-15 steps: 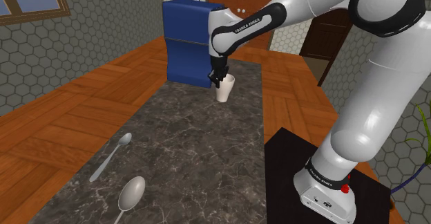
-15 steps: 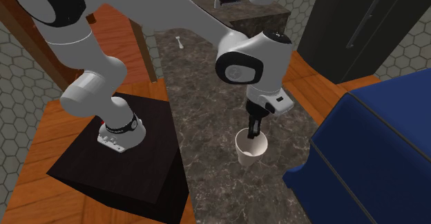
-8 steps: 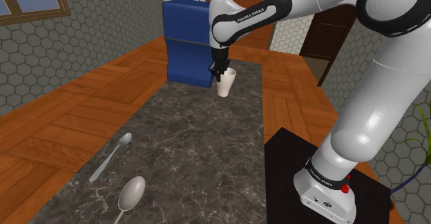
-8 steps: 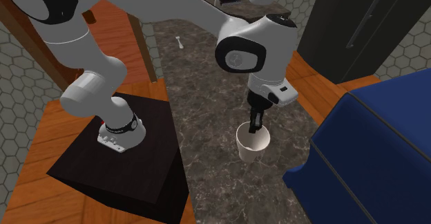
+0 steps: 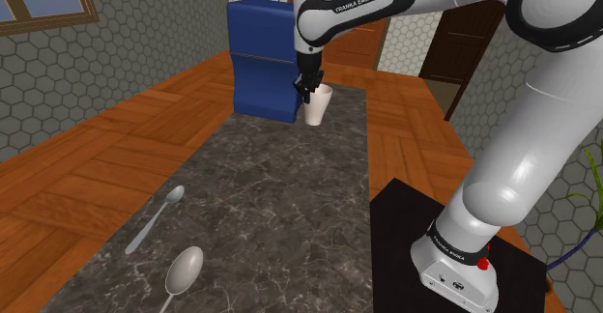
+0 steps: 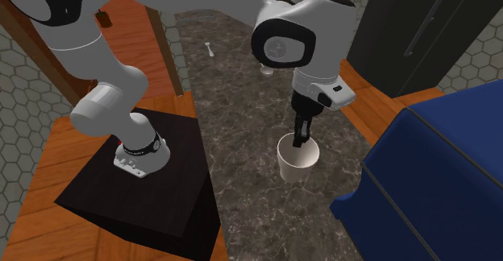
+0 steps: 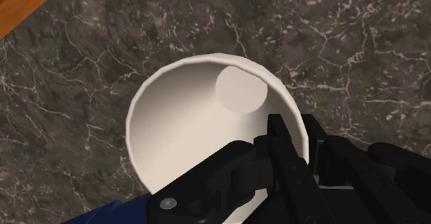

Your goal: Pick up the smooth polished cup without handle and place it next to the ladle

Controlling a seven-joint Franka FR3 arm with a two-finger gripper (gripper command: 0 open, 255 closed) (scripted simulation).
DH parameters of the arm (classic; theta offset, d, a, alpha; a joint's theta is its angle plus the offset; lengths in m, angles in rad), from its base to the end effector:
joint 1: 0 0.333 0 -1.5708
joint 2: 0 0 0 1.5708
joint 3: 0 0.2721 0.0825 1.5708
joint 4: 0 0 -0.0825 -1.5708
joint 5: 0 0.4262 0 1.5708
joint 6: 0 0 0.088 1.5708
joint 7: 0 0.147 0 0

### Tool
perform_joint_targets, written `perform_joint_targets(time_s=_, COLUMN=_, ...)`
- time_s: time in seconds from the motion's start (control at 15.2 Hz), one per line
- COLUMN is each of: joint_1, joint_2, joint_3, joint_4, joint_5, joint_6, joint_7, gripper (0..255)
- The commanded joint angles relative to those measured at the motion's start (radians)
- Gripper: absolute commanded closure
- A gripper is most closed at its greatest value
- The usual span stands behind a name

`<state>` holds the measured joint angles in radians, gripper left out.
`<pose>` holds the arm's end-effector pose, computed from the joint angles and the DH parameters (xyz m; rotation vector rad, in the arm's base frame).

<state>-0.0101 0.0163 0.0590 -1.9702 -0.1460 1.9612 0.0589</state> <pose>0.5949 0.0142 0.3589 3.0061 0.0712 -0.0271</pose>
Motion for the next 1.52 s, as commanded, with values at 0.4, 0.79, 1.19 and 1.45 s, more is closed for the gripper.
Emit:
perform_joint_targets(time_s=0.4, joint_1=0.001, joint_2=-0.022, joint_3=0.001, joint_4=0.083, joint_5=0.007, joint_6=-0.104, joint_7=-0.014, gripper=255)
perform_joint_targets(time_s=0.79, joint_1=0.002, joint_2=-0.028, joint_3=0.002, joint_4=0.156, joint_5=0.01, joint_6=-0.183, joint_7=-0.024, gripper=255)
perform_joint_targets(time_s=1.19, joint_1=0.003, joint_2=-0.026, joint_3=0.003, joint_4=0.239, joint_5=0.012, joint_6=-0.263, joint_7=-0.033, gripper=255)
perform_joint_targets(time_s=1.45, joint_1=0.021, joint_2=-0.073, joint_3=0.021, joint_4=0.21, joint_5=0.017, joint_6=-0.286, joint_7=0.0, gripper=255)
